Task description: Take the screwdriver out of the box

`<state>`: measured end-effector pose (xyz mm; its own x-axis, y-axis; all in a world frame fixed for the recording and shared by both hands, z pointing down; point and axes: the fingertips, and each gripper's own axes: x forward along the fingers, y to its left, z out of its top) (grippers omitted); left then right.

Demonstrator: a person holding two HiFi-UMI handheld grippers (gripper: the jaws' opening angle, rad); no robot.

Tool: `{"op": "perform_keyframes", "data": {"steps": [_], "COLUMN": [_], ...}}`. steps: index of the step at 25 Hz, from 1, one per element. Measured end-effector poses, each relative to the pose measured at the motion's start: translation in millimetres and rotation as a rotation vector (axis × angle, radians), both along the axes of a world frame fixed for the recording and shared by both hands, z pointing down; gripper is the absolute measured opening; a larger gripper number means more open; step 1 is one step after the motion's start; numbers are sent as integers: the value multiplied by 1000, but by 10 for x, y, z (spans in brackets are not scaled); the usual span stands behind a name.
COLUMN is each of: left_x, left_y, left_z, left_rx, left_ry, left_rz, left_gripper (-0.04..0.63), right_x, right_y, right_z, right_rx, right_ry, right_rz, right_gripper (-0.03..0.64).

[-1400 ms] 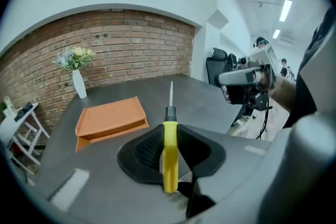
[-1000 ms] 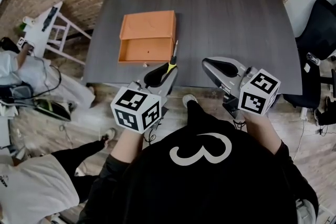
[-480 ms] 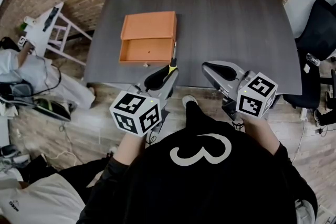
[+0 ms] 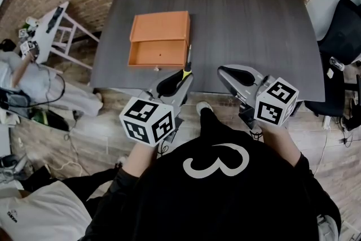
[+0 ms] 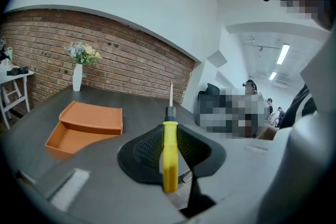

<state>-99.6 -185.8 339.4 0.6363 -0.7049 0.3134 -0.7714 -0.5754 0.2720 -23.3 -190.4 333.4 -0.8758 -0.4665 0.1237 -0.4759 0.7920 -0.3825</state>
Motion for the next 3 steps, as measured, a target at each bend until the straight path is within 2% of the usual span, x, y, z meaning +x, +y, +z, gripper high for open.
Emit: {"op": "perform_keyframes", "data": {"steps": [3], "left_x": [9], "left_y": [-3], "left_z": [4], "left_rx": [0], "left_ry": [-3], "left_rz": [-1], "left_gripper": [100], "right_x": [10], "right_y": [-4], "right_z": [0], "right_rx": [-5], "right_ry": [7], "right_rz": [2], "right_gripper": [2]}}
